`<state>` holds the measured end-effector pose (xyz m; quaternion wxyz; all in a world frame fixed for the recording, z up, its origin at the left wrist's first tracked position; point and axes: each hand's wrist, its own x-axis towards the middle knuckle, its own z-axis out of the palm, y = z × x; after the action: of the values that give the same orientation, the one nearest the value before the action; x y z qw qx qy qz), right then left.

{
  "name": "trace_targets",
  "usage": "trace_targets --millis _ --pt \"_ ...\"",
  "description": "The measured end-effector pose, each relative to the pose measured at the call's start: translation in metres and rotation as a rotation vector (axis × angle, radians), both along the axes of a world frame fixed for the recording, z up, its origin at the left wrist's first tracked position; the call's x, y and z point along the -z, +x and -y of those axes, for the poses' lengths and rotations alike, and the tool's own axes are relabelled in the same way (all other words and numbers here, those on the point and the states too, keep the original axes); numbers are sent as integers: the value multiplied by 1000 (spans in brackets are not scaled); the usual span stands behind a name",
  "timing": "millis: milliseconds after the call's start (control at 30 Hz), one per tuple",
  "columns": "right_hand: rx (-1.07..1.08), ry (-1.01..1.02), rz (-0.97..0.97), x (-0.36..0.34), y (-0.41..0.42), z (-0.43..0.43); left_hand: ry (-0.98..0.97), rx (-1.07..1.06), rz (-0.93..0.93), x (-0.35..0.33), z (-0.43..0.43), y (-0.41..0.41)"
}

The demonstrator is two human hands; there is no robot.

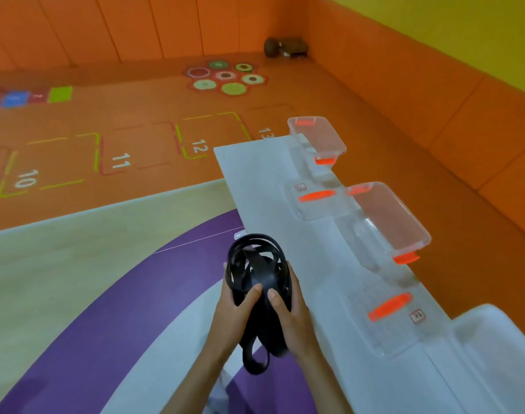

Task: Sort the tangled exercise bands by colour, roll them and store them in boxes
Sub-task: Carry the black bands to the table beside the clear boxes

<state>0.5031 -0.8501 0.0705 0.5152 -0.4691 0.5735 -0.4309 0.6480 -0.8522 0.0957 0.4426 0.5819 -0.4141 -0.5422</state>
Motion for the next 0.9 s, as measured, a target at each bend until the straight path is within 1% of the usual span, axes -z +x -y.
trace_targets --millis 133,267,400,533,667,767,900 --pt "79 -2 14 4 30 91 -18 83 -13 8 102 28" --pt "171 11 8 -4 55 171 -18 186 -37 1 198 51" --pt "212 18 8 -9 61 255 -27 262 -59 -4 289 59" --pt "298 8 34 -2 65 327 -23 321 1 4 372 61" --pt "389 48 64 21 70 394 -14 411 105 24 457 53" --pt "409 98 95 34 68 440 -9 494 170 31 514 46" --pt "412 128 67 42 61 496 16 542 184 43 573 43"
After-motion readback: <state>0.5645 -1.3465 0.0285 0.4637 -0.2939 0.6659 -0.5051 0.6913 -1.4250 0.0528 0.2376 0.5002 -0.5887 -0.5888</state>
